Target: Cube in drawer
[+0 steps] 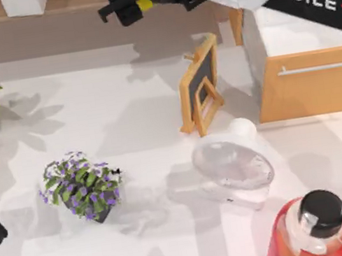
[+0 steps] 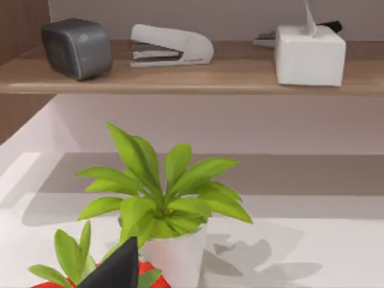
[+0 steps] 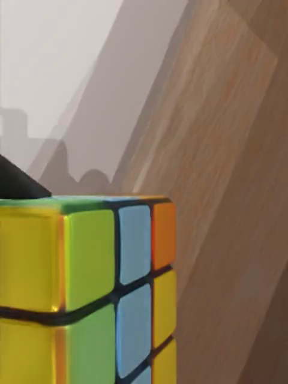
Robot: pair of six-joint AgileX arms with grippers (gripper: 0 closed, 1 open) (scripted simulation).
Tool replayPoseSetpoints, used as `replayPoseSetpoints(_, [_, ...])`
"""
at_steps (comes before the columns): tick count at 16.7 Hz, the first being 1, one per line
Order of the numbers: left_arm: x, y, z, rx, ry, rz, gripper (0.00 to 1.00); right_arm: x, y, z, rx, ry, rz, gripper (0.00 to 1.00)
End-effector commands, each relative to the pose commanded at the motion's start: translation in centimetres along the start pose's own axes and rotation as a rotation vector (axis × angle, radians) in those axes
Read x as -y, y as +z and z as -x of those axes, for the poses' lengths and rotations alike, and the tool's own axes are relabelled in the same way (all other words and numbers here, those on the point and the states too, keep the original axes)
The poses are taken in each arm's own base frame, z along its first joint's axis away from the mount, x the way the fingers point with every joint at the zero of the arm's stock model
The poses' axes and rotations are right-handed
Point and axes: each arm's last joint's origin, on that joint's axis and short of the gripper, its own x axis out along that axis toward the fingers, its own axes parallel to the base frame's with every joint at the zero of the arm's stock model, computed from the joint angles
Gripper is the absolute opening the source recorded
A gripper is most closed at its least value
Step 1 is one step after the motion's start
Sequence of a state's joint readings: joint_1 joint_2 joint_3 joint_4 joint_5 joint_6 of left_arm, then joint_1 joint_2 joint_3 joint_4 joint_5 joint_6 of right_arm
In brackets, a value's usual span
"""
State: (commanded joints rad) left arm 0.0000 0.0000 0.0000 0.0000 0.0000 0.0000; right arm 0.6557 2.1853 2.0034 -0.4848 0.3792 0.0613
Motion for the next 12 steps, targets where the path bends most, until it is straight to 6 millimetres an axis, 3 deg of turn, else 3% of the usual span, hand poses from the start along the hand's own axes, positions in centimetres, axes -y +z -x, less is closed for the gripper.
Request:
replayPoseSetpoints(6, [0.0,0.0,0.0,0.0,0.0,0.0,1.0,8.1,-0.6,2.7,-0.362,0.038,-0.053,0.0])
replayPoseSetpoints(9, [0.0,0.0,0.0,0.0,0.0,0.0,1.0,13.5,-1.8,2.1,-0.523,0.007,-0.149,0.0])
replayPoseSetpoints(12, [0.0,0.0,0.0,0.0,0.0,0.0,1.0,18.4,-4.1,0.1,-0.675,-0.026,-0.257,0.0])
